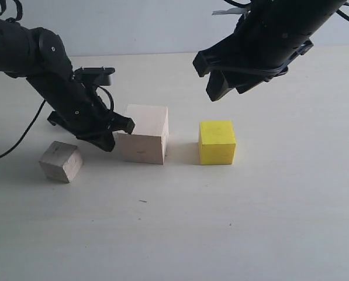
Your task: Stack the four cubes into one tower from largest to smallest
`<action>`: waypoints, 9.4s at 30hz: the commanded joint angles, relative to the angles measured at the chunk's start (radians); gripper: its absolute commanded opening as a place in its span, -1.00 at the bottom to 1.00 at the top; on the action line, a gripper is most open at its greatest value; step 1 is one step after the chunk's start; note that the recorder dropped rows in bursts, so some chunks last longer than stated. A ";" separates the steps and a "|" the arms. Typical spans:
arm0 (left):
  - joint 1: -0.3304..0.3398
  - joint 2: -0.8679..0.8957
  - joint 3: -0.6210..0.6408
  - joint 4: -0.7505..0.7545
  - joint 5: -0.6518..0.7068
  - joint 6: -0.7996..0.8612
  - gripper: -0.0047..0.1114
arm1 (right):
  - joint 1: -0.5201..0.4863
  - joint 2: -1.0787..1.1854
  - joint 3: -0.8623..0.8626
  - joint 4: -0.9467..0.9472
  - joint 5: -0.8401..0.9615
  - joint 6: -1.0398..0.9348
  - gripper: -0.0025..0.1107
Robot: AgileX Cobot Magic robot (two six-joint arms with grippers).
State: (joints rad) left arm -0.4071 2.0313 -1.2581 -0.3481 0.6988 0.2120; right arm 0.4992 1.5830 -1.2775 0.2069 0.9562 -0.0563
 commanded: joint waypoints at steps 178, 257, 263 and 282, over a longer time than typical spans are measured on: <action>-0.171 -0.792 0.326 0.116 0.056 -0.111 -0.79 | 0.131 0.482 -0.690 -0.096 0.223 0.512 -0.96; -0.171 -0.792 0.326 0.156 0.062 -0.111 -0.79 | 0.174 0.663 -0.777 -0.163 0.173 0.632 0.46; -0.171 -0.792 0.326 0.156 0.062 -0.111 -0.79 | 0.174 0.663 -0.777 -0.163 0.171 0.663 0.48; -0.171 -0.792 0.326 0.156 0.064 -0.111 -0.79 | 0.174 0.663 -0.777 -0.130 0.197 0.694 0.48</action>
State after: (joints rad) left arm -0.5753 1.2476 -0.9350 -0.2006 0.7634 0.1083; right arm 0.6713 2.2536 -2.0431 0.0657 1.1413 0.6390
